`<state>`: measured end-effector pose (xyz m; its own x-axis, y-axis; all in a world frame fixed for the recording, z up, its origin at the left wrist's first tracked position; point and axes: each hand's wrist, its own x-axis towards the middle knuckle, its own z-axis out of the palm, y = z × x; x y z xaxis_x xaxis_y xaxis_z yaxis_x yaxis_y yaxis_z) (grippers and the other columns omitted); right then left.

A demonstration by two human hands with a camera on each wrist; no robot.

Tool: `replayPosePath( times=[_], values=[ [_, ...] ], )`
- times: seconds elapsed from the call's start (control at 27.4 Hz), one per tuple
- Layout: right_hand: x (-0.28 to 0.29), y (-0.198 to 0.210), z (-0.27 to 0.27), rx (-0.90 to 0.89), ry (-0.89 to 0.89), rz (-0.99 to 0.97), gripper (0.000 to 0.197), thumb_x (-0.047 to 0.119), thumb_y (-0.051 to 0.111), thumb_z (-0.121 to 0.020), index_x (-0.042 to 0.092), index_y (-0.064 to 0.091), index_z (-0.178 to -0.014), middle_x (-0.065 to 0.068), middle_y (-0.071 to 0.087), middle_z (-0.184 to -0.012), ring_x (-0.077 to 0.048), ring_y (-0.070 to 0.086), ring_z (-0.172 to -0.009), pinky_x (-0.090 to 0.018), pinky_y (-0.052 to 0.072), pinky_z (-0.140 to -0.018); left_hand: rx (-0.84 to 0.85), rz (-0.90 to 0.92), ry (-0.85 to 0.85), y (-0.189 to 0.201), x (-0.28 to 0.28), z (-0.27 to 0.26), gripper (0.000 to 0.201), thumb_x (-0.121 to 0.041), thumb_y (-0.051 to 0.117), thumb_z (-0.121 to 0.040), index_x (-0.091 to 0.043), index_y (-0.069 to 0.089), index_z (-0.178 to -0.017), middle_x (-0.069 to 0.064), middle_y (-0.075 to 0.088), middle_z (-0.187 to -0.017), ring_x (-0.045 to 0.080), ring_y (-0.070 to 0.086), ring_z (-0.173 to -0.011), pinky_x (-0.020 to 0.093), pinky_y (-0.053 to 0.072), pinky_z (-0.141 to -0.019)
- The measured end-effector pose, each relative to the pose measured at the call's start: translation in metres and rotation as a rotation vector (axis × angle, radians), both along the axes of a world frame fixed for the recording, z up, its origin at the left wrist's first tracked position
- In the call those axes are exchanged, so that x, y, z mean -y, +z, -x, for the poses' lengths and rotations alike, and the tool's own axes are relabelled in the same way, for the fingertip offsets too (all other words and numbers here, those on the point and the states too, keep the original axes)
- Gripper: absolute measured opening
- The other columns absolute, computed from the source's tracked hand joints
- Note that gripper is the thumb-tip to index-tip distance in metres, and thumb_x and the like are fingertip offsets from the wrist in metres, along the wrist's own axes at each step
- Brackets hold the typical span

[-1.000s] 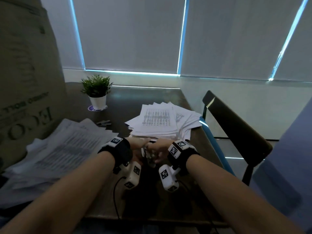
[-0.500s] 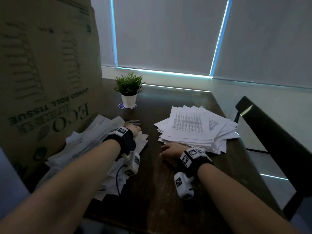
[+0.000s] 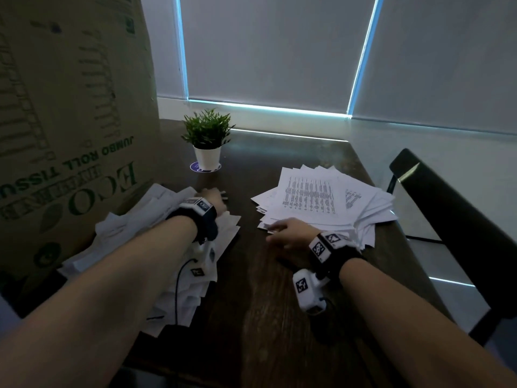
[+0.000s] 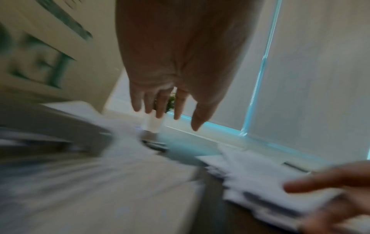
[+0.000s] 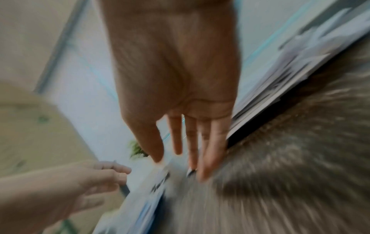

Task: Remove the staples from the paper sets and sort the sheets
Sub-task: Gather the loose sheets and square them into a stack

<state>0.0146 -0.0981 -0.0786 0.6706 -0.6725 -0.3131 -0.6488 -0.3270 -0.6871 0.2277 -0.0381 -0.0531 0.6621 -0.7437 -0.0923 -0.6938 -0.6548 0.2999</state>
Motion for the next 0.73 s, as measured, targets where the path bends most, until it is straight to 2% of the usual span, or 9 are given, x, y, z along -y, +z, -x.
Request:
replayPosePath(
  times=[0.07,0.11,0.22,0.33,0.44,0.55,0.62,0.69,0.73],
  values=[
    [0.019,0.005,0.011,0.303,-0.215,-0.105,0.024,0.007,0.056,-0.097,0.003,0.06,-0.121,-0.014,0.063,-0.098,-0.022,0.063,-0.08,-0.021,0.052,-0.059,-0.052,0.017,-0.182,0.008,0.026,0.021,0.042,-0.029,0.057,-0.092,-0.001,0.056,-0.124,0.015,0.059,-0.125,0.032,0.056,-0.113,0.034,0.046,-0.088],
    [0.032,0.007,0.017,0.356,-0.319,-0.021,0.021,0.005,0.055,-0.096,0.003,0.062,-0.116,-0.013,0.063,-0.096,-0.023,0.063,-0.082,-0.022,0.052,-0.063,-0.065,0.002,-0.242,0.008,0.04,0.033,0.044,-0.033,0.056,-0.093,0.001,0.057,-0.123,0.015,0.06,-0.124,0.032,0.057,-0.112,0.033,0.044,-0.083],
    [0.076,-0.003,0.044,0.143,-0.495,0.262,0.043,0.017,0.06,-0.092,0.011,0.055,-0.134,-0.011,0.059,-0.13,-0.028,0.055,-0.12,-0.027,0.041,-0.094,-0.169,-0.053,-0.284,0.004,0.074,0.066,0.056,-0.04,0.051,-0.096,0.004,0.049,-0.131,0.018,0.055,-0.131,0.032,0.053,-0.118,0.032,0.04,-0.085],
    [0.112,-0.017,0.074,-0.098,-0.622,0.272,0.07,0.033,0.062,-0.087,0.013,0.036,-0.148,-0.016,0.046,-0.146,-0.035,0.045,-0.132,-0.039,0.039,-0.108,-0.241,-0.033,-0.261,-0.009,0.103,0.078,0.061,-0.045,0.047,-0.097,0.002,0.044,-0.135,0.016,0.059,-0.119,0.031,0.054,-0.109,0.034,0.04,-0.087],
    [0.131,-0.032,0.098,-0.113,-0.71,0.219,0.077,0.046,0.068,-0.083,0.005,0.042,-0.143,-0.018,0.049,-0.143,-0.037,0.049,-0.129,-0.04,0.043,-0.105,-0.254,-0.051,-0.293,-0.026,0.129,0.085,0.063,-0.052,0.043,-0.096,-0.002,0.048,-0.132,0.015,0.058,-0.125,0.029,0.054,-0.107,0.034,0.041,-0.09],
    [0.147,-0.051,0.109,0.076,-0.735,0.179,0.067,0.043,0.071,-0.084,0.0,0.056,-0.133,-0.016,0.06,-0.133,-0.033,0.056,-0.122,-0.034,0.047,-0.098,-0.23,-0.066,-0.283,-0.038,0.149,0.087,0.065,-0.055,0.047,-0.093,-0.004,0.049,-0.133,0.015,0.056,-0.131,0.03,0.054,-0.115,0.036,0.042,-0.097],
    [0.154,-0.058,0.113,0.212,-0.773,0.093,0.061,0.043,0.076,-0.08,0.003,0.062,-0.125,-0.013,0.066,-0.123,-0.029,0.063,-0.11,-0.029,0.051,-0.083,-0.226,-0.038,-0.278,-0.037,0.153,0.087,0.061,-0.049,0.055,-0.091,-0.005,0.048,-0.133,0.015,0.057,-0.129,0.031,0.055,-0.114,0.034,0.042,-0.094],
    [0.16,-0.064,0.118,0.366,-0.828,-0.002,0.044,0.037,0.082,-0.075,0.006,0.067,-0.103,-0.012,0.07,-0.108,-0.025,0.066,-0.096,-0.028,0.051,-0.075,-0.261,-0.01,-0.283,-0.047,0.165,0.075,0.075,-0.049,0.076,-0.074,-0.007,0.05,-0.132,0.011,0.061,-0.123,0.03,0.058,-0.111,0.033,0.045,-0.094],
    [0.162,-0.068,0.12,0.448,-0.851,-0.044,0.037,0.033,0.085,-0.071,0.01,0.065,-0.093,-0.01,0.07,-0.104,-0.025,0.066,-0.094,-0.031,0.053,-0.079,-0.26,0.009,-0.26,-0.064,0.178,0.062,0.094,-0.059,0.085,-0.052,-0.01,0.056,-0.127,0.007,0.066,-0.116,0.027,0.061,-0.106,0.035,0.048,-0.094]
  ],
)
